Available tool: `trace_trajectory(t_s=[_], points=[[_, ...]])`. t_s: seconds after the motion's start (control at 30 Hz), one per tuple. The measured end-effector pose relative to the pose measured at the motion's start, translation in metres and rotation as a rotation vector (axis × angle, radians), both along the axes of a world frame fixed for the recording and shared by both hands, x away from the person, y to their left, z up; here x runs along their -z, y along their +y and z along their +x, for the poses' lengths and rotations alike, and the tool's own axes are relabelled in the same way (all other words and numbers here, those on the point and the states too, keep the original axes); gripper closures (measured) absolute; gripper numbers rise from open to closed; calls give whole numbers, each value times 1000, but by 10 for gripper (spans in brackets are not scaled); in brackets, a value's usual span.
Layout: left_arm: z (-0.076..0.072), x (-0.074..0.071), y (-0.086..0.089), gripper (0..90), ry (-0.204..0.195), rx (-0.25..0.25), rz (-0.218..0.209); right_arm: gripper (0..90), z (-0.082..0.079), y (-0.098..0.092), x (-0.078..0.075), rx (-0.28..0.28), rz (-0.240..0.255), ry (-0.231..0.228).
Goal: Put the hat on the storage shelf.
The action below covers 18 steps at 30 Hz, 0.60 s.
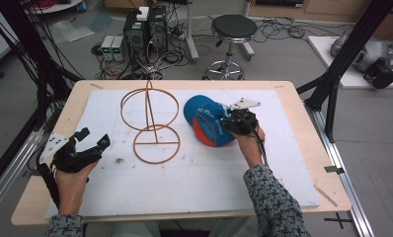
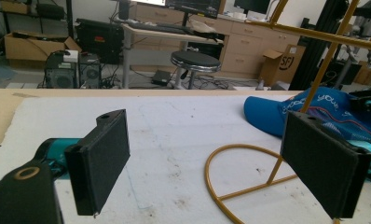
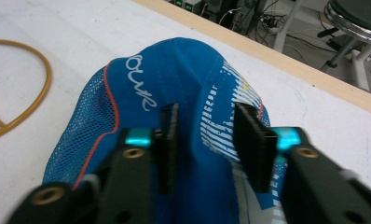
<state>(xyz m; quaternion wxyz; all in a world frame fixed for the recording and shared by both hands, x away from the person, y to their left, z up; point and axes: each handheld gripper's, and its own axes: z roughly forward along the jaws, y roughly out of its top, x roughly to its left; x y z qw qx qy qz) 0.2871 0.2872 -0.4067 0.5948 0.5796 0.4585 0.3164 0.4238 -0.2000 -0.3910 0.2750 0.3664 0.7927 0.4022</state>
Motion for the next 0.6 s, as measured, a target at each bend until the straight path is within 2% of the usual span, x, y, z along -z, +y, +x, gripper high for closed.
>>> trace_trajectory(t_s=[0.1,0.23,0.4,0.6], points=[[0,0,0,159,1,0,-1,791,-2,1,-3,-10,-5,-28],[0,0,0,159,2,-1,-3,886,-2,2,-8,-28,-1,-5],[0,0,1,159,2,-4,-7,895,2,2,-16,-31,19,15],[0,1,1,159,7,-7,-7,896,5,-1,-33,-18,67,0]])
